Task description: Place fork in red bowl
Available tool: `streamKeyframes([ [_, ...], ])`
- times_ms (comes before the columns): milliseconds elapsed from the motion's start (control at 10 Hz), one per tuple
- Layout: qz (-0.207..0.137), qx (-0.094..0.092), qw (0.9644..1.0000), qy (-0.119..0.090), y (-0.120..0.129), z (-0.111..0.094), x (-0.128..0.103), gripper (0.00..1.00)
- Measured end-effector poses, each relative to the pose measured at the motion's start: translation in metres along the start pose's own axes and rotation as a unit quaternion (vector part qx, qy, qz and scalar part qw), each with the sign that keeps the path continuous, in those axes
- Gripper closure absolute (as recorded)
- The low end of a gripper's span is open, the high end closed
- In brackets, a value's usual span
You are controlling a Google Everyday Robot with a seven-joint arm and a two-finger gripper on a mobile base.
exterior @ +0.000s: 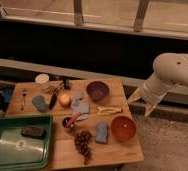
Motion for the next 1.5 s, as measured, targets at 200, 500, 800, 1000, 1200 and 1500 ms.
streamKeyframes([
  [200, 0.0, 0.0, 1.0, 0.0, 0.0, 0.0, 0.0, 0.35],
  [500, 0.0, 0.0, 1.0, 0.0, 0.0, 0.0, 0.0, 0.35],
  [800, 0.0, 0.0, 1.0, 0.0, 0.0, 0.0, 0.0, 0.35],
  [1000, 0.0, 0.0, 1.0, -0.001, 0.0, 0.0, 0.0, 0.35],
  [1200, -0.012, 0.006, 0.9998, -0.011, 0.004, 0.0, -0.002, 0.35],
  [1500, -0.042, 0.012, 0.9987, -0.025, 0.044, 0.008, 0.005, 0.35],
])
